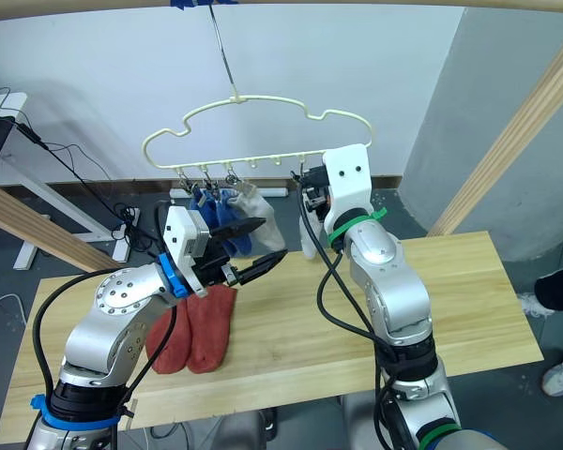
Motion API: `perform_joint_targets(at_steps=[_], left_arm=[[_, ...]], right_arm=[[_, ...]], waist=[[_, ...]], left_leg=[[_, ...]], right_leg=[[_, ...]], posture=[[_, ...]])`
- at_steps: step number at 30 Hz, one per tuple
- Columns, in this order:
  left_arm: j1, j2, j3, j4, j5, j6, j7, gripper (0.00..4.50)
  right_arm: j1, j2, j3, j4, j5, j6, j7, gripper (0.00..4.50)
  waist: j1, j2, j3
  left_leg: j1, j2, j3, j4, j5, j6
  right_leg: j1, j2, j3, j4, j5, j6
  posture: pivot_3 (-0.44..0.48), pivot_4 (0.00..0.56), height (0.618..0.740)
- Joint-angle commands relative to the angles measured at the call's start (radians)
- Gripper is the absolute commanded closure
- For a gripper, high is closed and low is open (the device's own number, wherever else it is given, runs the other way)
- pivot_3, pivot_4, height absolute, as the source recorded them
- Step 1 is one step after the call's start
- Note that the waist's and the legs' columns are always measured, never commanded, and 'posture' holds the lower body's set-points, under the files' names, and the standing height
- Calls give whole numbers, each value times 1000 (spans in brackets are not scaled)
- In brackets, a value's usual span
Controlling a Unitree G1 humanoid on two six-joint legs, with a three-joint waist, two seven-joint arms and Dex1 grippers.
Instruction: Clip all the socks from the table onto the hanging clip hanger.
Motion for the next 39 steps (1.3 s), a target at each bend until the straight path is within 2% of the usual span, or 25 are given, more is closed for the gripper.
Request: perform_joint_targets(at_steps=[1,9,21,39], left_arm=[[2,1,2,-11,4,-26,-4,916],[-10,2,-3,-17,3,-15,1,916],[-25,7,0,-28,1,9,5,916],[-33,7,-4,-11,5,1,-8,916]], right_arm=[[8,20,-7,-74,-13,8,-37,2474],[25,90,-3,-128,-29,69,-109,2474],[53,154,6,-124,-42,49,-176,2474],[44,231,-18,-109,71,22,-253,2474]], waist=[[0,0,0],[0,0,0],[-1,0,0],[-1,0,0]], left_leg=[[0,0,0,0,0,0],[0,0,0,0,0,0],[0,0,0,0,0,0],[0,0,0,0,0,0]], right_leg=[[0,0,0,0,0,0],[0,0,0,0,0,0],[0,0,0,0,0,0],[0,0,0,0,0,0]], posture=[[-194,267,740],[-194,267,740],[-198,265,740],[-204,261,740]])
